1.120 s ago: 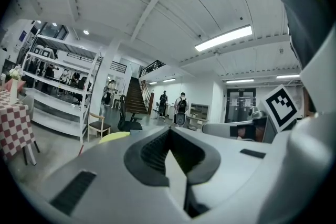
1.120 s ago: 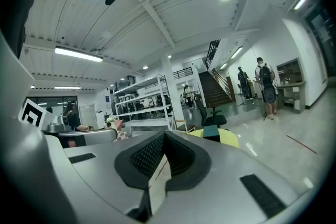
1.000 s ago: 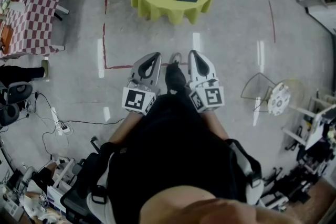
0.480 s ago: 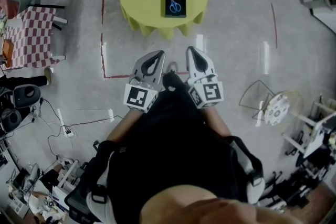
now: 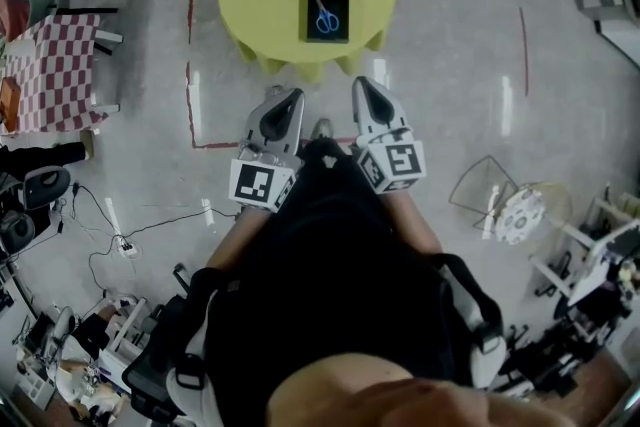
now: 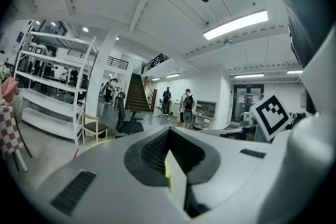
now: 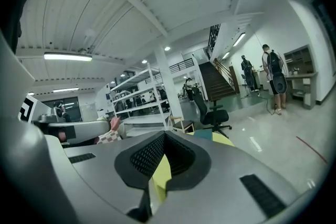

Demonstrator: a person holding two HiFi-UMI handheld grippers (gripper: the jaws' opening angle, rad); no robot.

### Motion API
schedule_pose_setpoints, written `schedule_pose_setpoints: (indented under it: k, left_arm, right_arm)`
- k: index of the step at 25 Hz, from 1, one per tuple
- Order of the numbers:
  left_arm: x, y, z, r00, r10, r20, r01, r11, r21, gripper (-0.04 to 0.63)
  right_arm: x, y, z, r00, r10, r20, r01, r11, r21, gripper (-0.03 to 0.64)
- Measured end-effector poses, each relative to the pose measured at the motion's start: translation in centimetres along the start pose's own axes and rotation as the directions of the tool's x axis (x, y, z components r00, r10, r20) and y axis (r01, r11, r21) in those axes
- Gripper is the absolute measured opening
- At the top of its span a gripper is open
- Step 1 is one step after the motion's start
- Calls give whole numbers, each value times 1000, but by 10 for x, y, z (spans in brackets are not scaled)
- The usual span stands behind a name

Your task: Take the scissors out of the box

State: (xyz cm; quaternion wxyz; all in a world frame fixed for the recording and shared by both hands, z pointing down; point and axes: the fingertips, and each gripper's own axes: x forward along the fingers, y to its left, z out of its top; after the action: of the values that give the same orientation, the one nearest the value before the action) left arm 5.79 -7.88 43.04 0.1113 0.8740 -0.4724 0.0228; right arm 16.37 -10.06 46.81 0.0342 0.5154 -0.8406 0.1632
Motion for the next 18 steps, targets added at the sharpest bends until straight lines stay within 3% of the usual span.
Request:
schedule_pose_setpoints:
  k: [9, 18]
  left_arm:
    - [51, 51, 8, 1000, -27, 5, 27, 1000, -12, -2]
    - [110, 113, 19, 997, -67, -24, 66, 997, -34, -2]
  right_arm:
    - [65, -14, 5, 999, -32, -33, 31, 999, -30, -2]
    - [138, -38, -12, 987, -97, -127, 94, 995, -24, -2]
